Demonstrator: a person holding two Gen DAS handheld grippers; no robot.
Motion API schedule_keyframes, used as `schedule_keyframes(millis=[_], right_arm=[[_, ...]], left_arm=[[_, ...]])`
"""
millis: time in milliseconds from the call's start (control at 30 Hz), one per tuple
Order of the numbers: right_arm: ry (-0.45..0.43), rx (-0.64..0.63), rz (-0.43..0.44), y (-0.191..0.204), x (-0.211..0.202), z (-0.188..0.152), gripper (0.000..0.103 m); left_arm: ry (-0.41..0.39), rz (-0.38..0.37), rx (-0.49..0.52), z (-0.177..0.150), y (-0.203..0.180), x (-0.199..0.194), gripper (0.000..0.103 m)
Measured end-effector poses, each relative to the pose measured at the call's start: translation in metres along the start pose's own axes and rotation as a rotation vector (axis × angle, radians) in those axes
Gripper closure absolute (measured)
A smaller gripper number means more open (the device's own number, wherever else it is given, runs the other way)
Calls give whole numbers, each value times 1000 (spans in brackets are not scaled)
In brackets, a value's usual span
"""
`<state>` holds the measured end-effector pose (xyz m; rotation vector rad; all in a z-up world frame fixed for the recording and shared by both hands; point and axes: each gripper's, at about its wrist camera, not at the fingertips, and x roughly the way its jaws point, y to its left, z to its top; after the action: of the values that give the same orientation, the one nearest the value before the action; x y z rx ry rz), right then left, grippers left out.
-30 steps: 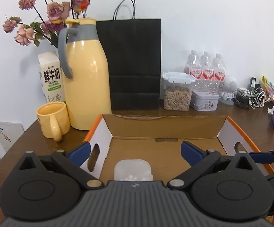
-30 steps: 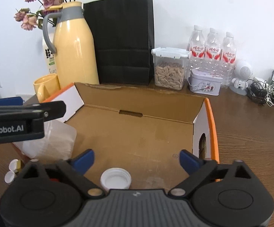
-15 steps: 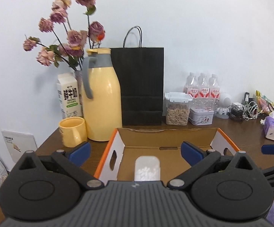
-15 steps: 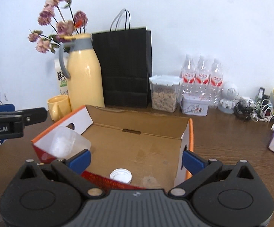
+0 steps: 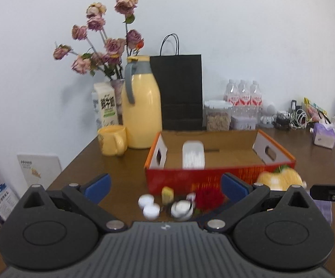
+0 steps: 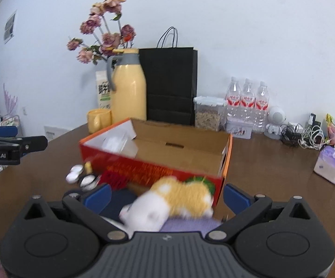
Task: Organize objects
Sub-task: 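Move both tools back over the items on the table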
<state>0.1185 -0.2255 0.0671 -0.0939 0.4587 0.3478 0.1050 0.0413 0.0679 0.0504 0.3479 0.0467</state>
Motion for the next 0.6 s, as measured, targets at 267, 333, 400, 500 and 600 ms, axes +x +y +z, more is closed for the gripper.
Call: schedule_keyframes(millis=[267, 333, 400, 500, 600], right_arm=[[62, 37, 80, 27, -23, -40, 0], [77, 39, 91, 32, -24, -46, 0], [90, 38, 100, 36, -24, -51, 0], [101, 28, 105, 43, -22, -57, 0], [118, 18, 113, 47, -17, -60, 0]], left_arm=[[75, 41, -65, -47, 19, -32, 0], [92, 52, -74, -56, 23, -36, 0], [108, 57, -86, -61, 25, -37, 0], [124, 60, -111, -67, 31, -38, 0], [126, 62, -122, -70, 33, -40, 0]])
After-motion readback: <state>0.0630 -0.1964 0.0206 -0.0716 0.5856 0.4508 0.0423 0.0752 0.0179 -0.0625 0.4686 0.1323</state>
